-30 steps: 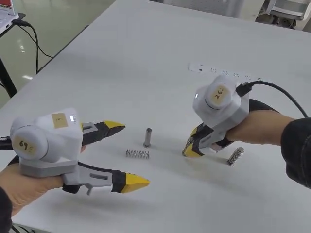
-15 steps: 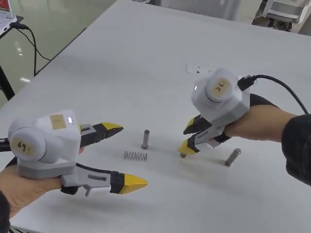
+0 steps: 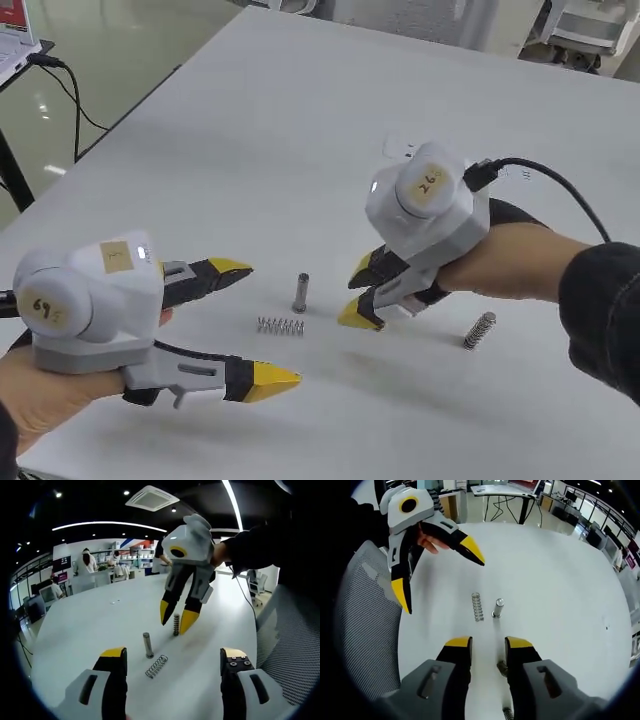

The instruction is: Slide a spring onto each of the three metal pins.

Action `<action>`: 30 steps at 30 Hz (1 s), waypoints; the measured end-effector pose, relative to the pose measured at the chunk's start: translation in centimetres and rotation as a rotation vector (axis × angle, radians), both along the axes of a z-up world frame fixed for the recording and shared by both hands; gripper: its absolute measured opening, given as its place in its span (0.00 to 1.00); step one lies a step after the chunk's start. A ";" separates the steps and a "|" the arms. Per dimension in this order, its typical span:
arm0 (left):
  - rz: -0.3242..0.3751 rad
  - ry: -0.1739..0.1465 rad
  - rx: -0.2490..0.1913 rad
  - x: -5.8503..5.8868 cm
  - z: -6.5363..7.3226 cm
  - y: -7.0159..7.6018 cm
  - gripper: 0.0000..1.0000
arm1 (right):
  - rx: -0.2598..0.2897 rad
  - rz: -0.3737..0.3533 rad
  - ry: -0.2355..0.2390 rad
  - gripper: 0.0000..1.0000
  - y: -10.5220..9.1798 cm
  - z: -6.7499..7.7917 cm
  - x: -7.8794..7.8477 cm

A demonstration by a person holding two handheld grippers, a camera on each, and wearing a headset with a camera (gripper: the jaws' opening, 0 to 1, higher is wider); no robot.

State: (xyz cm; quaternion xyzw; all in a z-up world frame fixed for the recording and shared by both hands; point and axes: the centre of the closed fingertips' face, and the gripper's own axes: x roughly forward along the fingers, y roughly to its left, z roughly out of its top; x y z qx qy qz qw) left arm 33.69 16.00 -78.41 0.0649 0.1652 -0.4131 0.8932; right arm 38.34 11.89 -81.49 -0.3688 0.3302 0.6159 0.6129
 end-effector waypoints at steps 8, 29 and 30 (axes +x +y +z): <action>0.003 0.013 0.005 -0.1 -0.3 0.2 0.71 | -0.002 0.024 0.015 0.26 1.2 -0.9 -0.9; 0.007 0.027 0.002 -0.3 -0.7 0.7 0.66 | -0.008 0.050 0.022 0.19 3.8 -3.5 -1.4; 0.006 0.028 0.002 -0.4 -0.7 0.7 0.66 | -0.010 0.051 0.026 0.19 3.8 -3.6 -1.4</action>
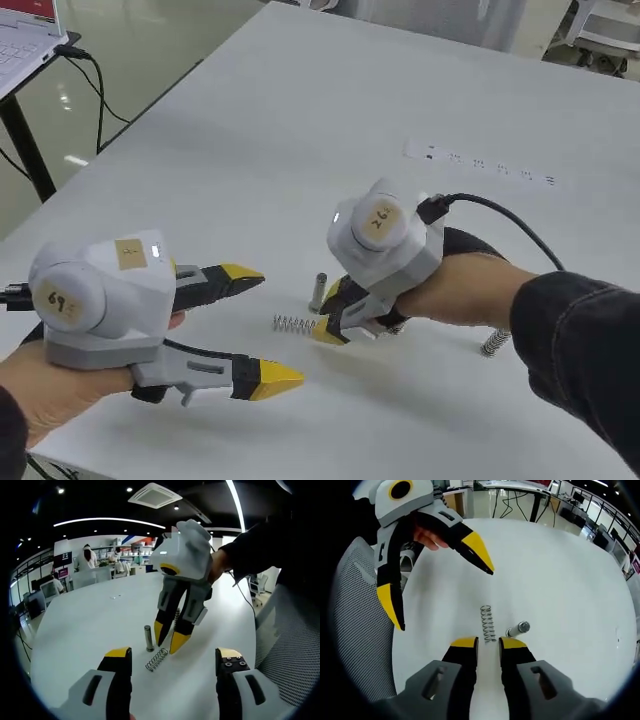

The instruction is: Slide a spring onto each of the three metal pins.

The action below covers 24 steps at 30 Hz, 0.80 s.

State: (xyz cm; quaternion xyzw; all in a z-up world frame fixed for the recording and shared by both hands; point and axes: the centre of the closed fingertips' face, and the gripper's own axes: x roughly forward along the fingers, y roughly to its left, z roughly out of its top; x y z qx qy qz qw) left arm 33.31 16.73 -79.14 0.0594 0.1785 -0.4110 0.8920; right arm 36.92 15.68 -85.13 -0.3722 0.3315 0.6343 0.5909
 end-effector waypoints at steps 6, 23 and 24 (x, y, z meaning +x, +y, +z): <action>0.001 0.002 -0.001 0.0 -0.1 0.1 0.64 | -0.012 0.001 -0.004 0.18 0.0 -0.6 0.1; 0.008 0.012 -0.001 -0.3 -0.4 0.3 0.62 | -0.027 0.021 -0.016 0.13 0.1 -1.4 -0.2; 0.008 0.013 0.000 -0.3 -0.5 0.3 0.62 | -0.031 0.024 -0.017 0.13 0.0 -1.4 -0.3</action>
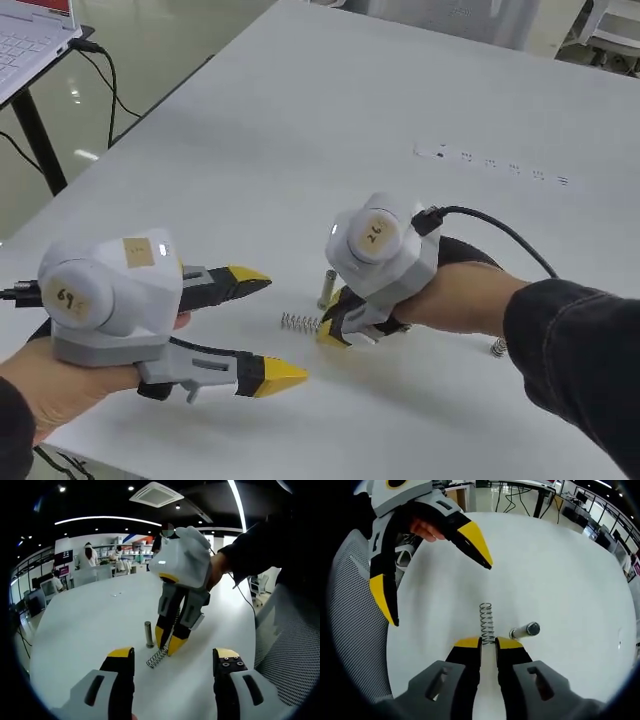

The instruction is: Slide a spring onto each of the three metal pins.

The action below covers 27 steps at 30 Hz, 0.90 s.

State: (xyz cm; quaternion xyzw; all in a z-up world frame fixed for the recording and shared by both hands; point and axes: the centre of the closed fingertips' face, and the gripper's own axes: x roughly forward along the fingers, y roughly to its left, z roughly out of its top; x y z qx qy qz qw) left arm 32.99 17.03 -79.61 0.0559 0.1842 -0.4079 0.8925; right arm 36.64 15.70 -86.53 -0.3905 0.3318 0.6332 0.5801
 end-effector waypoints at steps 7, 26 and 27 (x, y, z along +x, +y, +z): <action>-0.007 0.005 0.008 -0.1 -0.2 -0.1 0.61 | -0.013 0.000 0.012 0.13 -0.8 0.8 -0.7; -0.113 -0.025 0.035 -0.6 0.6 -3.1 0.53 | -0.006 0.045 0.019 0.12 -3.8 6.7 -3.4; -0.118 -0.028 0.036 -0.7 0.7 -3.2 0.51 | -0.002 0.046 0.020 0.12 -3.9 7.1 -3.5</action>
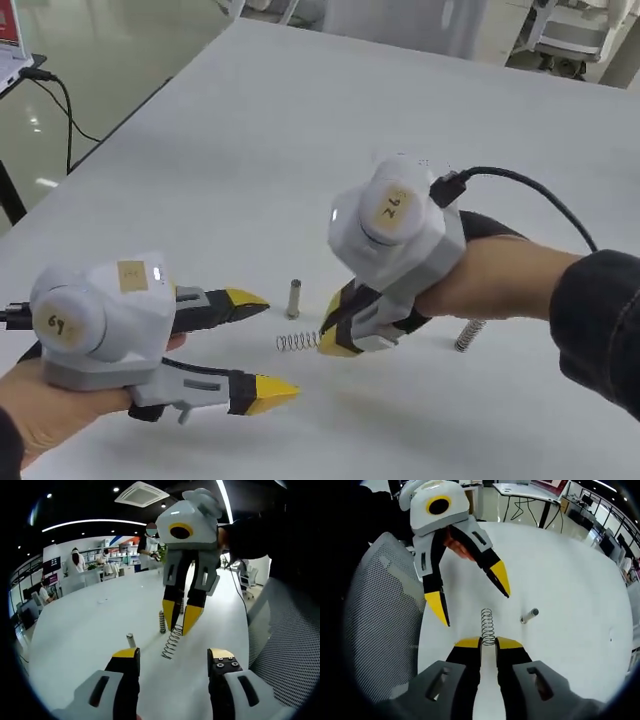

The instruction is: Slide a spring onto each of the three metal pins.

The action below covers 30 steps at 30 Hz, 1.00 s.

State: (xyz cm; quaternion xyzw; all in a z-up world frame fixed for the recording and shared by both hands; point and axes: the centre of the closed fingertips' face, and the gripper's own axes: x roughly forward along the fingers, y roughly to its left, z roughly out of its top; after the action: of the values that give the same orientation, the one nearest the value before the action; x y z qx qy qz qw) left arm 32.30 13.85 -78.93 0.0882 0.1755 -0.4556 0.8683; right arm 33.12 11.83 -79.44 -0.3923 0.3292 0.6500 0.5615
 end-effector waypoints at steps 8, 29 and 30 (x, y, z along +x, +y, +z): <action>-0.061 -0.034 0.029 -0.7 0.5 -0.8 0.37 | -0.015 0.026 0.002 0.13 -0.6 1.2 -1.2; -0.117 -0.102 0.069 -1.5 1.2 -1.6 0.13 | -0.021 0.048 -0.002 0.13 -0.7 2.5 -2.5; -0.119 -0.103 0.070 -1.6 1.2 -1.6 0.11 | -0.021 0.048 -0.003 0.13 -0.7 2.5 -2.6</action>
State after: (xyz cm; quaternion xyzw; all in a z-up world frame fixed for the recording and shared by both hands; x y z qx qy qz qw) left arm 30.73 12.23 -77.70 0.1519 0.1407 -0.4948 0.8440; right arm 30.56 11.10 -76.92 -0.4072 0.3256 0.6591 0.5420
